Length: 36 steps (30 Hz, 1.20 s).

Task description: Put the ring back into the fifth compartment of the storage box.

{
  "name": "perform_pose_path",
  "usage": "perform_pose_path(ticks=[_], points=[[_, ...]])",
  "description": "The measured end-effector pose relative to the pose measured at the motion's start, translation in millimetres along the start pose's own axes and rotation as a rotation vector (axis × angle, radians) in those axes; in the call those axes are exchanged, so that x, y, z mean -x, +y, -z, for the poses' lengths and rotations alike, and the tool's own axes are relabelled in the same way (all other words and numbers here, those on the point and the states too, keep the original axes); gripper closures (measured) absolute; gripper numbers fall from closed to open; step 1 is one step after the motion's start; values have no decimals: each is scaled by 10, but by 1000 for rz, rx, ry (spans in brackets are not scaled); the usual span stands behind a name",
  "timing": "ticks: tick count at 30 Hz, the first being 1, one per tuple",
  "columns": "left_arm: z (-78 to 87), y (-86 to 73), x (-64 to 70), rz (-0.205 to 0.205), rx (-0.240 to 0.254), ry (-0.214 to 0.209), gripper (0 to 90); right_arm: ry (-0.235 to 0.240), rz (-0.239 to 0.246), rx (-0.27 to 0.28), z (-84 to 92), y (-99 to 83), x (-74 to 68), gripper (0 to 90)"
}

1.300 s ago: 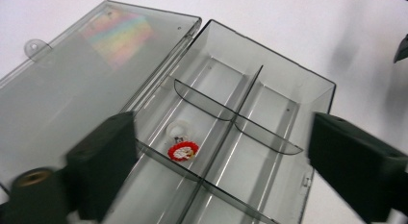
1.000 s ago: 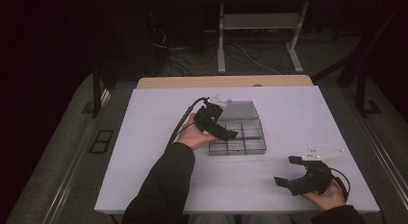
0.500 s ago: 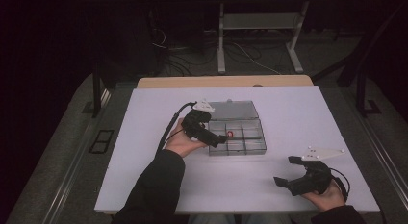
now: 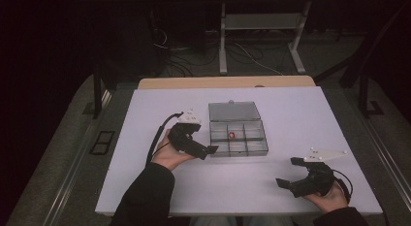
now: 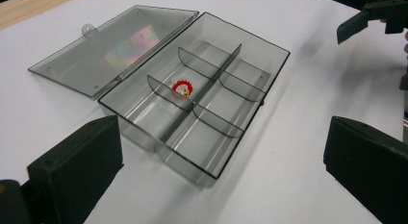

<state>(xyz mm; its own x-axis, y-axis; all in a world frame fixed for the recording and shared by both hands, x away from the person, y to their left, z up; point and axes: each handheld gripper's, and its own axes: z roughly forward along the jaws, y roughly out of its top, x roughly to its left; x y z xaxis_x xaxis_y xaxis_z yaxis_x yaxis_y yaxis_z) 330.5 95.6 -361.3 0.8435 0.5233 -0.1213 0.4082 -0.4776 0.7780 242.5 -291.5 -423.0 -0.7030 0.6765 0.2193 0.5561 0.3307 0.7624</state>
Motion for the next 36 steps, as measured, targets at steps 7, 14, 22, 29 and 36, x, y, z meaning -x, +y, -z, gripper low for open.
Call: perform_pose_path(ticks=[7, 14, 22, 29, 36], points=[[126, -197, 63, 11, 10, 14, 0, -1, 8, 3, -4, 2, 11, 1], [200, -371, 99, 23, 22, 22, 0, -3, 9, 1, -4, 4, 5, 1], [225, -596, 110, 56, 29, 34, 0, -3, 9, 2, -4, 2, 5, 1], [253, -787, 93, 83, 39, 44, 0, -7, 7, 5, 2, -2, 9, 1], [279, -917, 99, 95, 51, 58, 0, -5, 7, 4, -5, 1, 5, 1]])
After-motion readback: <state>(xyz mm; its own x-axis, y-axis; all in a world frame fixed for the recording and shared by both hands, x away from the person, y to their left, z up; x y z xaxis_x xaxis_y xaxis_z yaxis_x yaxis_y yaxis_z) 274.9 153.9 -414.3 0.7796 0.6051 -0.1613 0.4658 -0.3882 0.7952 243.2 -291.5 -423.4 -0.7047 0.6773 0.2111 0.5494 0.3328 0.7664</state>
